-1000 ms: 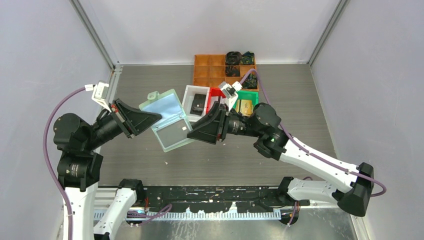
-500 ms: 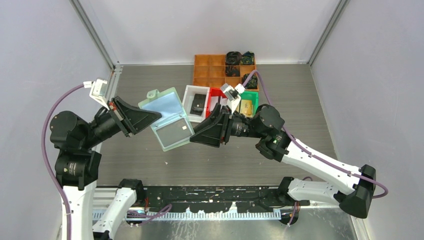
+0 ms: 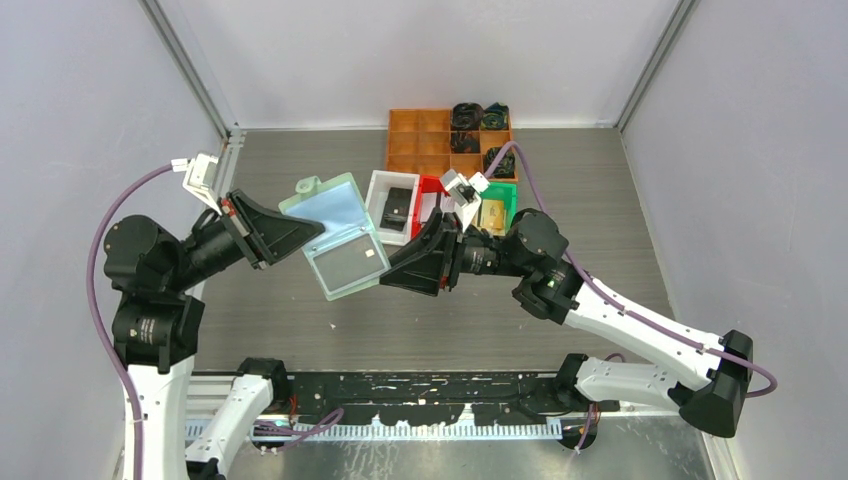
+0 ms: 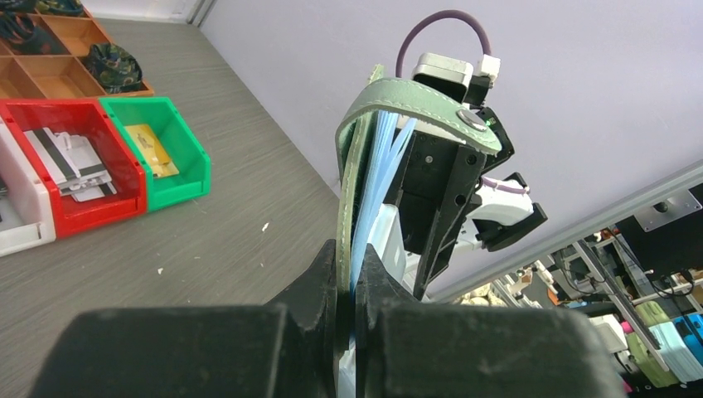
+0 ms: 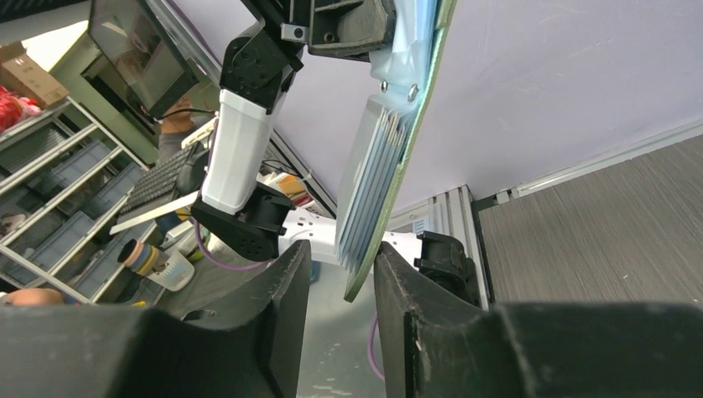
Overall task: Take the credit cards out of the card holder
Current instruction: Remove the credit card from the card holder.
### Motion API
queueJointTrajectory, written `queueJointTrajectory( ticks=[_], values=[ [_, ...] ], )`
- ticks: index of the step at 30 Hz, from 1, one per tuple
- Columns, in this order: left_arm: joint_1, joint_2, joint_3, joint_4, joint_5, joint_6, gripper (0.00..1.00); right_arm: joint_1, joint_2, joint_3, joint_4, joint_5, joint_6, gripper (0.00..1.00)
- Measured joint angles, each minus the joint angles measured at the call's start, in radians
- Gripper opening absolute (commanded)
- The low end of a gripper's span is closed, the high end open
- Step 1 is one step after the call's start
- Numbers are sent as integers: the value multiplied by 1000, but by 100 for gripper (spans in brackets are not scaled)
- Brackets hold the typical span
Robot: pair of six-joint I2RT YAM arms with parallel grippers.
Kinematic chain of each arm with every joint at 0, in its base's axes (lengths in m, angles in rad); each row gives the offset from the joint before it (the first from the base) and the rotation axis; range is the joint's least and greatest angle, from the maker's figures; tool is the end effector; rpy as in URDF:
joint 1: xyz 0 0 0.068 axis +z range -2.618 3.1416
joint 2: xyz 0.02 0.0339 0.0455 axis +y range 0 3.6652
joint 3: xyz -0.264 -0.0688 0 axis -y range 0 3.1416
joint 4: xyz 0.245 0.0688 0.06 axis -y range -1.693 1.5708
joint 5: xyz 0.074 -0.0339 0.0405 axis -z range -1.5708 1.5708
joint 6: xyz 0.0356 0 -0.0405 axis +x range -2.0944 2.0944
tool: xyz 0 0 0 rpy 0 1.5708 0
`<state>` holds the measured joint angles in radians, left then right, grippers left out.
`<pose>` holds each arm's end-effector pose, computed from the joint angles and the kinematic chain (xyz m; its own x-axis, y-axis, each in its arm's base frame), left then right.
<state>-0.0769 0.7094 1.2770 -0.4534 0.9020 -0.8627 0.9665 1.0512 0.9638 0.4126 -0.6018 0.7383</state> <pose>0.0871 -0.0347 0.4787 -0.5526 -0.4298 -0.7141 0.6227 0.3565 -0.6965 0.1176 0.2058 0.4141 -0.5274 0.2126 -0.8226 -0.8493 -0.1570 0.5040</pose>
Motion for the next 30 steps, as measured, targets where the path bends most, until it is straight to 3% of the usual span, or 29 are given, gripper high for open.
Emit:
queueJointTrajectory(
  ticks=[9,20,30],
  values=[
    [0,13,0,0,1,-14,0,2,0,3,-59,29,-80,19],
    [1,18,13,11,-6,-21,0,7,16,16,-68,107,-77,21],
    [3,17,16,38,-13,-21,0,7,67,16,-29,195,1,32]
  ],
)
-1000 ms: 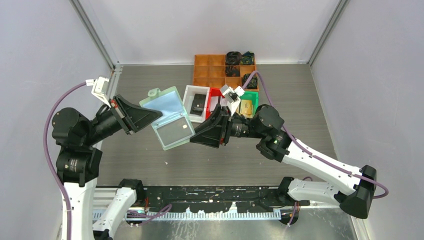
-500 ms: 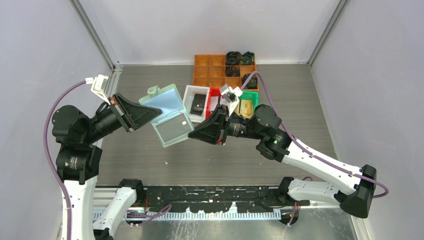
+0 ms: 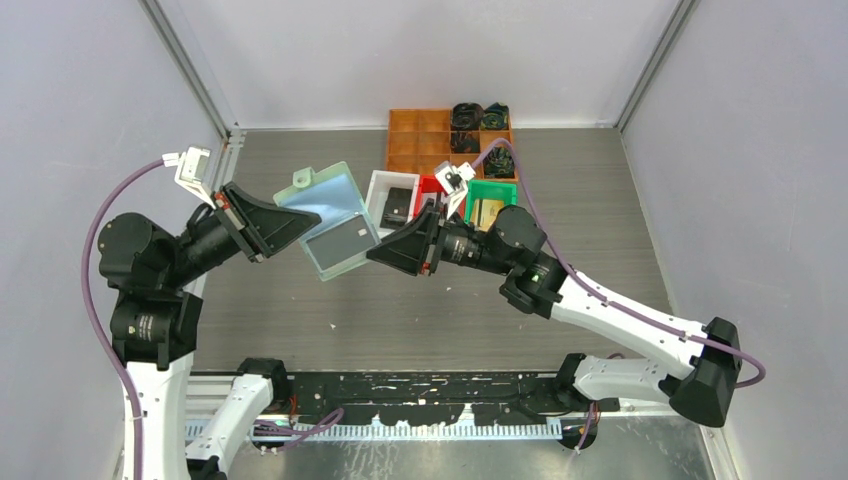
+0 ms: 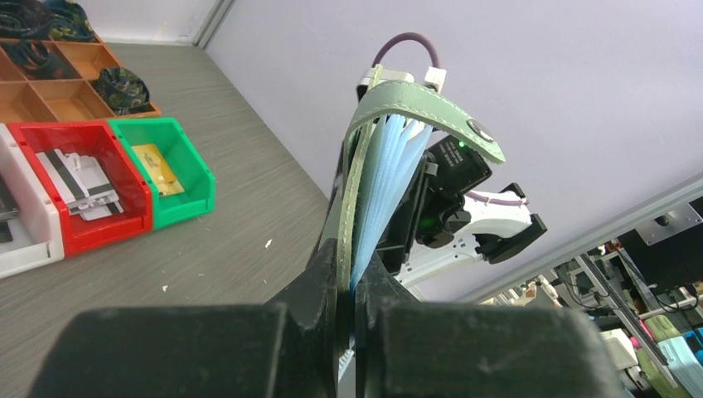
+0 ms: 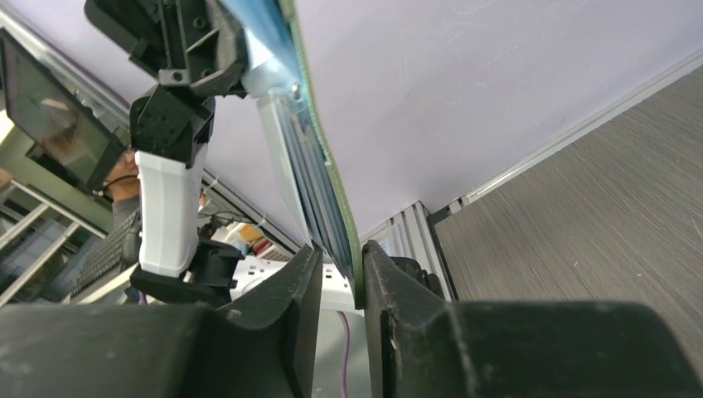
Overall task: Take the credit cards out of the card holder
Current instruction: Remove the credit card from the card holder.
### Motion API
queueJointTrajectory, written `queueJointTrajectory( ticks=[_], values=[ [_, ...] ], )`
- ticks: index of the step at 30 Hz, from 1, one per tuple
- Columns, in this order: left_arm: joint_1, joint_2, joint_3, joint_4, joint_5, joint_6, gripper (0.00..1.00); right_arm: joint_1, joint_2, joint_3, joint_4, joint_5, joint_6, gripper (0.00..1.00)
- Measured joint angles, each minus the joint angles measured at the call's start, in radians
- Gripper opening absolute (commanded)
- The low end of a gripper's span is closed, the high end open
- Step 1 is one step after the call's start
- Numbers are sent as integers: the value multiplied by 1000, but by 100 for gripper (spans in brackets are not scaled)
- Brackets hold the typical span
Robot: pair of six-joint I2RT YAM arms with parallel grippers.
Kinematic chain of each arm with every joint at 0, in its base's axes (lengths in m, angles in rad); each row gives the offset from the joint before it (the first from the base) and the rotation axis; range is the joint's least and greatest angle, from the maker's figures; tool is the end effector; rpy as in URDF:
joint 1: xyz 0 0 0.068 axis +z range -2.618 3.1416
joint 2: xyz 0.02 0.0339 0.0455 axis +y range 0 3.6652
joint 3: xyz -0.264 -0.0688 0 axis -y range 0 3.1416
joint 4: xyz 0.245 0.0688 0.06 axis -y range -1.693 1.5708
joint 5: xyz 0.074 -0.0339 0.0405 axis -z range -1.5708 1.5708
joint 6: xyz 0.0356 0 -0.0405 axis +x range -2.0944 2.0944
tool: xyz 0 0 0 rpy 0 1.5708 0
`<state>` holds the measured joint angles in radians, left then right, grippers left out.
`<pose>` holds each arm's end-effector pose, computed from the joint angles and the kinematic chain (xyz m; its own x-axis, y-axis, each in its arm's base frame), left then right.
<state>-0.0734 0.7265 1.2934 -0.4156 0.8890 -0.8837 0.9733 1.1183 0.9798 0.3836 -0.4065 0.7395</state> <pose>0.0902 -0.0343 0.4856 -0.5322 -0.4494 -0.7175 0.6311 0.3544 -0.6900 0.1341 0.2221 0.4024 -0.5563 0.2827 -0.7814 -0.8125 0.0123 0.5829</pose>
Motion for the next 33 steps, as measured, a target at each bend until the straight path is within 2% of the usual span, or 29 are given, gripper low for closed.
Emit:
queueJointTrajectory(
  ticks=[6,16,24,28,31,33],
  values=[
    [0,-3,0,10,0,0,0,0,29,0,37,32,69,41],
    [2,-2,19,19,-13,-2,0,6,23,-38,183,48,89,41],
    [2,20,45,14,19,-24,0,11,11,-71,208,73,64,41],
    [2,24,47,15,22,-28,0,13,12,-71,210,92,63,43],
    [2,25,47,16,22,-29,0,13,13,-70,210,104,63,50],
    [2,25,48,16,21,-30,0,13,14,-70,212,113,61,52]
  ],
)
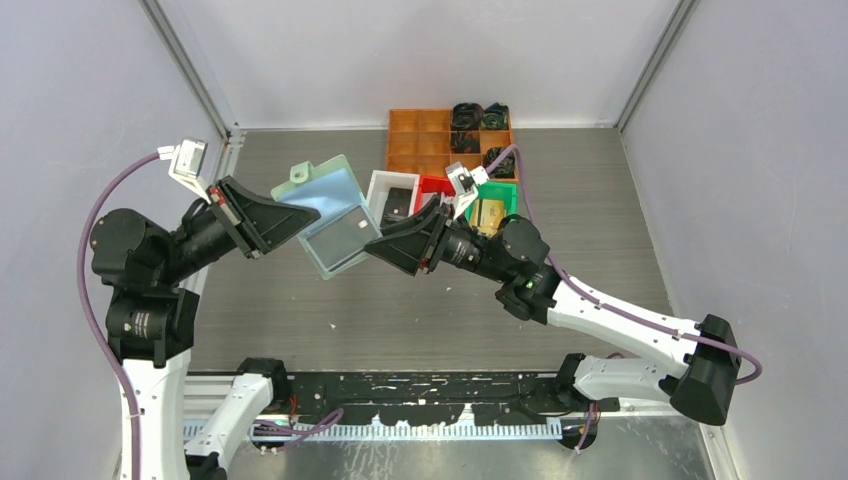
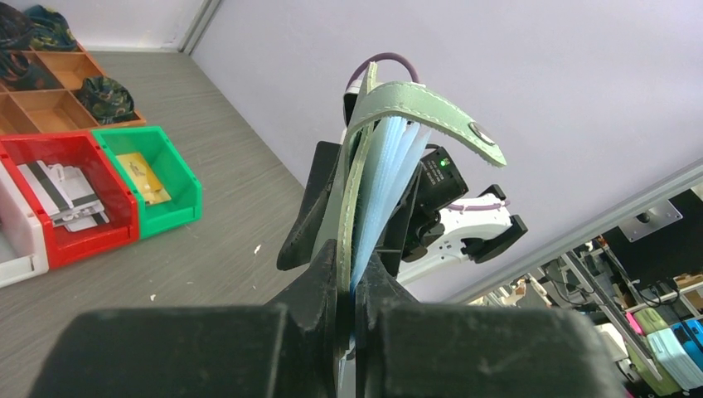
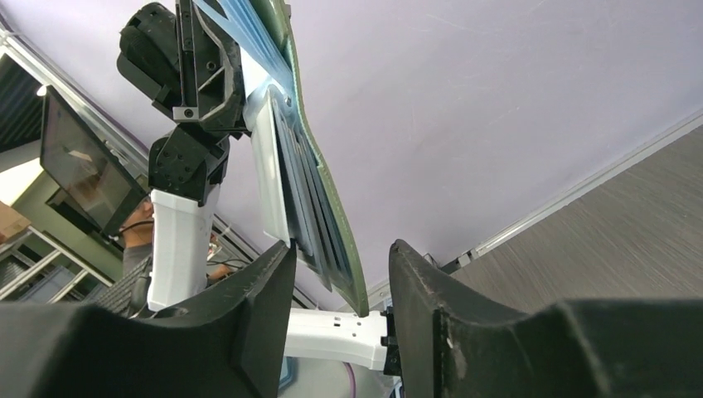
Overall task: Take the credit cards out of the card holder
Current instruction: Remove the credit card from the card holder.
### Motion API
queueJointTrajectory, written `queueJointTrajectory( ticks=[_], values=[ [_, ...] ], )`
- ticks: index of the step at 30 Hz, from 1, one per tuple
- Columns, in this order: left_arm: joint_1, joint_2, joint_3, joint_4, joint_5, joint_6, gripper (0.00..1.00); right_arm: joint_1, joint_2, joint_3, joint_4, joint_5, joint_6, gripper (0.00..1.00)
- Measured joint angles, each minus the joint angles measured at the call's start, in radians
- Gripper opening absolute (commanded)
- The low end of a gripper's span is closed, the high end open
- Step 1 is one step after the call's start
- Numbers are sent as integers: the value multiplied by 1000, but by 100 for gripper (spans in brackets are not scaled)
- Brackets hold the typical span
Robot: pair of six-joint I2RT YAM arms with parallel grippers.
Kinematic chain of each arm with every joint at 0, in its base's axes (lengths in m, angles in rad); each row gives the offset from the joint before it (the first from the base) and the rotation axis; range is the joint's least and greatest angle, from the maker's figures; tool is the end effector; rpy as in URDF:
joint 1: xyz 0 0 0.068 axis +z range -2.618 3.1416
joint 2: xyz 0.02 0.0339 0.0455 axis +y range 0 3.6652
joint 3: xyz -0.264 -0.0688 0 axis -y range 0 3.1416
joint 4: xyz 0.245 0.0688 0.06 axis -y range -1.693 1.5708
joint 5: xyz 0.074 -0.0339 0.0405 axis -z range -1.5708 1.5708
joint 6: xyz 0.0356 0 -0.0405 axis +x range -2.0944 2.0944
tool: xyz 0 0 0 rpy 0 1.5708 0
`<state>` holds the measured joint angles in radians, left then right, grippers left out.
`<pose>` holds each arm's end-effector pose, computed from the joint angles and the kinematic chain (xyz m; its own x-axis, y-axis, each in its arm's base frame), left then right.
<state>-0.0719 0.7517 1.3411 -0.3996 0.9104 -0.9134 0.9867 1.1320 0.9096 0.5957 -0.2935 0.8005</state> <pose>0.0893 -0.0346 0.4979 -0.5322 -0.4485 -0.7180 0.6486 0.3291 -0.6863 0.1352 0.2231 0.3964 -0.5397 0.4294 -0.7241 -0.8038 -0.0073 0.5948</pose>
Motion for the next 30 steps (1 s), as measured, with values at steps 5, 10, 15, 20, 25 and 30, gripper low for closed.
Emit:
queueJointTrajectory(
  ticks=[5,10,15,20,25,30],
  values=[
    [0,7,10,3,5,-9,0,6,1,-7,58,31,-10,52],
    [-2,18,32,0,36,-31,0,7,1,-20,145,58,-20,52],
    [-2,42,72,1,53,-38,0,9,1,-29,169,69,-24,55],
    [-2,42,74,2,61,-45,0,9,28,-3,167,44,-24,64],
    [-2,32,51,2,67,-45,0,13,118,118,132,-40,-24,67],
    [-2,27,37,-1,97,-44,0,14,135,166,105,-82,-32,68]
  ],
)
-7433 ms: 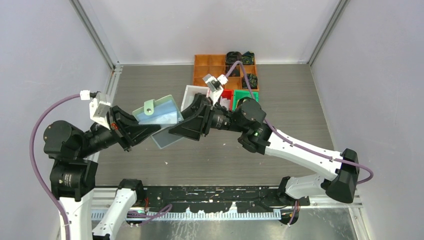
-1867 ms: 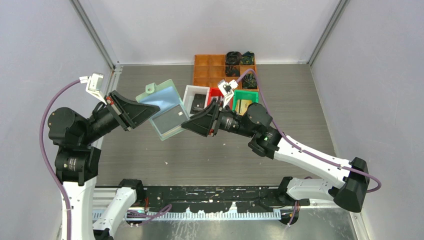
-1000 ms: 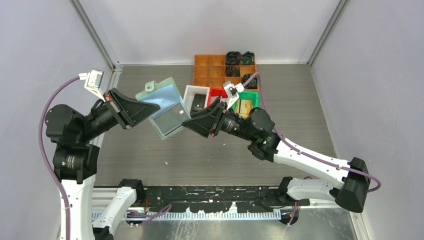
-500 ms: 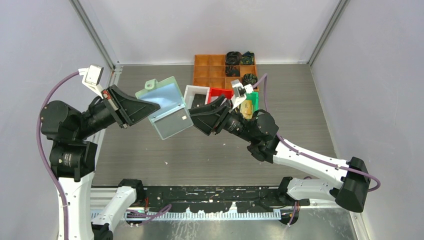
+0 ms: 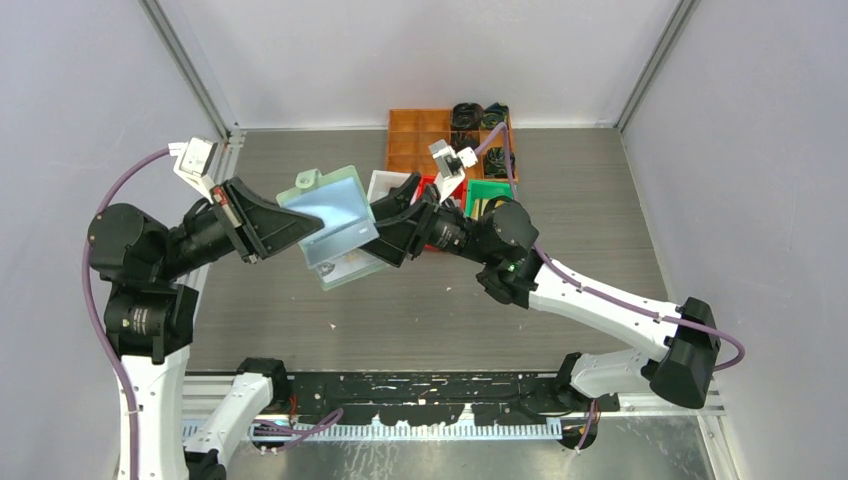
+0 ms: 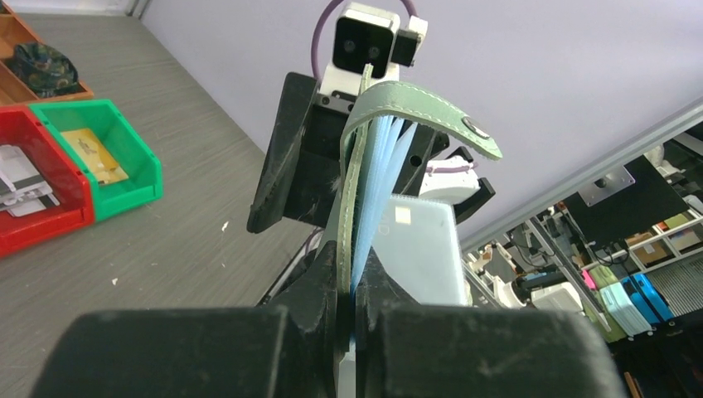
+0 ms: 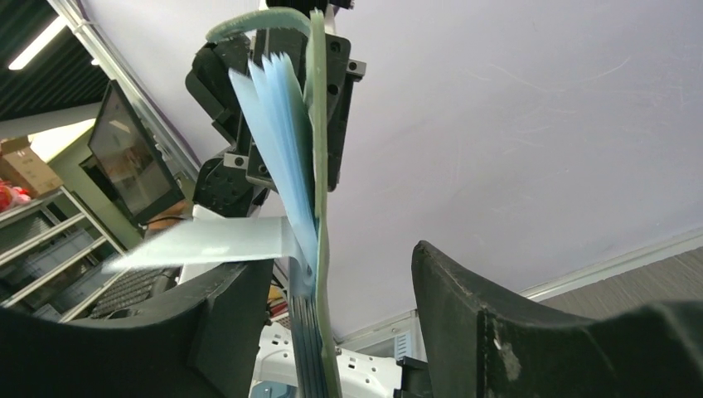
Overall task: Take the credit cards out of the card holder
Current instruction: Remove the credit card from the card holder.
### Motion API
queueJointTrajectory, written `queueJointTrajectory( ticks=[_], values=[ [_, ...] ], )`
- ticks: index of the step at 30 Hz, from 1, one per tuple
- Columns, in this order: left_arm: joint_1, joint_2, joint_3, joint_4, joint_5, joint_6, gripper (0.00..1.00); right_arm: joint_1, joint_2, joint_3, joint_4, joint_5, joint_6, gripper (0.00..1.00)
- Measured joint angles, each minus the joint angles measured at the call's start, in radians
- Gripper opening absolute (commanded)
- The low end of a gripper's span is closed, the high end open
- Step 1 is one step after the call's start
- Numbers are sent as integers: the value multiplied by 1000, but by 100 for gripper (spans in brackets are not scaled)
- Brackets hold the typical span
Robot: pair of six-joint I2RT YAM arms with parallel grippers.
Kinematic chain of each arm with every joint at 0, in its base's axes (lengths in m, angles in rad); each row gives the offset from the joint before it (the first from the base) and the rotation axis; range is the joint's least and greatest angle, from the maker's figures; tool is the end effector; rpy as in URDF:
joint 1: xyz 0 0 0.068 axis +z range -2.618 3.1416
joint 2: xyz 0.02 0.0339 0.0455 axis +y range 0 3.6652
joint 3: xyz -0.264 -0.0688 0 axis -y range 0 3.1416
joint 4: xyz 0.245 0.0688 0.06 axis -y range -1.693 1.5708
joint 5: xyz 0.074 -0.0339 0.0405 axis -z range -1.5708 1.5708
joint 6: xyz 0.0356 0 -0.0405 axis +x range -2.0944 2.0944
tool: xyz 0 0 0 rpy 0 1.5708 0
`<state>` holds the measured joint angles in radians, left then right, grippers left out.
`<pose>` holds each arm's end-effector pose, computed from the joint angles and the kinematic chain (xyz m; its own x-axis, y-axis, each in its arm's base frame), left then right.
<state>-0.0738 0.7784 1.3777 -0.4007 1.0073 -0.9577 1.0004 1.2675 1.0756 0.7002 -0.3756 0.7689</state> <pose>0.0892 -0.0368 0.5050 -0.5950 -0.3941 -0.7005 0.6592 0.2595 -0.7058 0.1438 0.2483 0.4298 -0.4759 0.4561 -0.7520 -0.8698 -0.1177 0.4791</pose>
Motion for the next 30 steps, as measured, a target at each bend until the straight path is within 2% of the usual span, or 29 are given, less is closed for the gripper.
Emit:
queueJointTrajectory(
  ticks=[3,6,9,14,15,17,18,19,21,25,28,30],
  values=[
    [0,-8,-16,0,13,0,0,0,1,12,-8,-10,-3,67],
    [0,-12,-31,-1,26,2,0,0,5,17,-8,-16,0,62],
    [0,-13,-40,-2,34,5,0,0,16,22,-5,-23,16,50],
    [0,-13,-42,-14,35,26,2,0,25,27,3,-36,61,25],
    [0,-14,-42,-19,34,33,10,0,25,28,5,-39,71,20],
    [0,-17,-42,-34,28,61,45,1,25,28,9,-47,87,14],
    [0,-18,-41,-41,25,80,69,2,24,28,10,-51,95,10],
    [0,-18,-35,-68,9,112,79,3,24,27,14,-61,109,8],
    [3,-14,-12,-127,-29,193,86,8,18,26,24,-72,121,5],
    [2,0,84,-241,-101,378,90,7,-19,9,-14,-71,122,3],
    [2,11,151,-298,-125,500,96,5,-57,-7,-103,-77,97,2],
    [2,7,187,-317,-100,546,96,5,-77,-9,-187,-79,69,2]
  ],
)
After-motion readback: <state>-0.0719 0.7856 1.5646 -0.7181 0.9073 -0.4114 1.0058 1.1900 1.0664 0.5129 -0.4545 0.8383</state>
